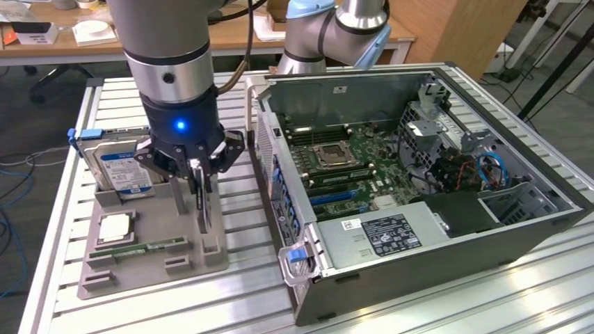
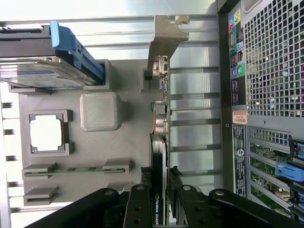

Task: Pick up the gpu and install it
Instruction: 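Pick up the gpu and move the gpu toward the slot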

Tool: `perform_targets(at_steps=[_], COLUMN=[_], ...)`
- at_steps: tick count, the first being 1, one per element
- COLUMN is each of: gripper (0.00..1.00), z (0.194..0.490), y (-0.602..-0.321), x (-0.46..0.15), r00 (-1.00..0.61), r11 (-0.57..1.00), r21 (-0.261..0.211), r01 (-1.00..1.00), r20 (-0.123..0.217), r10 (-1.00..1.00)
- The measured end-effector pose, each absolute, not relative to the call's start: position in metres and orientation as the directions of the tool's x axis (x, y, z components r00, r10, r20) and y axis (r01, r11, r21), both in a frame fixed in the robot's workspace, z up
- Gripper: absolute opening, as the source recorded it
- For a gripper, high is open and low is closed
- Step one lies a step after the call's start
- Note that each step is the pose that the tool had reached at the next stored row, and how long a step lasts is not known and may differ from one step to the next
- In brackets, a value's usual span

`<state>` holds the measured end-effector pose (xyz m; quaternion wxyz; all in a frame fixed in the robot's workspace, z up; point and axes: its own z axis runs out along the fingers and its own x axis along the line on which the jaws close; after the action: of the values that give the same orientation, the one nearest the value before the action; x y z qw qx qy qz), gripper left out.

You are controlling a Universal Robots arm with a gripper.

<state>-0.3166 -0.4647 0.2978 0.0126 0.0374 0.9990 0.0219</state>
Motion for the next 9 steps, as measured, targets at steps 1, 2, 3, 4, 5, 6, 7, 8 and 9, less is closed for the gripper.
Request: perform_targets(at_steps=[1,2,3,4,5,6,7,8,9], gripper=[0.26,0.26,0.26,0.26,0.26,0.26,0.26,0.26,0.26], z=[0.2978,0.298,0.298,0.298,0.298,0.2981,0.2982,0.2989,0.2995], y=[-0.4647,-0.4647,-0.4647,-0.4647,-0.4647,-0.4647,-0.4647,-0.4647,-0.4647], x=[-0.3166,-0.3166,-0.3166,-0.3166,-0.3166,-0.3166,-0.3166,-0.3166,-0.3166], r00=[-0.997,-0.997,-0.997,-0.997,-0.997,-0.997,-0.997,-0.997,-0.997], r11=[0.996,0.996,0.996,0.996,0.996,0.996,0.996,0.996,0.996], r21=[0.045,0.044,0.044,0.045,0.045,0.045,0.045,0.044,0.044], r01=[0.074,0.074,0.074,0.074,0.074,0.074,0.074,0.074,0.074], r20=[-0.024,-0.023,-0.023,-0.023,-0.023,-0.023,-0.023,-0.023,-0.023], r10=[0.075,0.075,0.075,0.075,0.075,0.075,0.075,0.075,0.075])
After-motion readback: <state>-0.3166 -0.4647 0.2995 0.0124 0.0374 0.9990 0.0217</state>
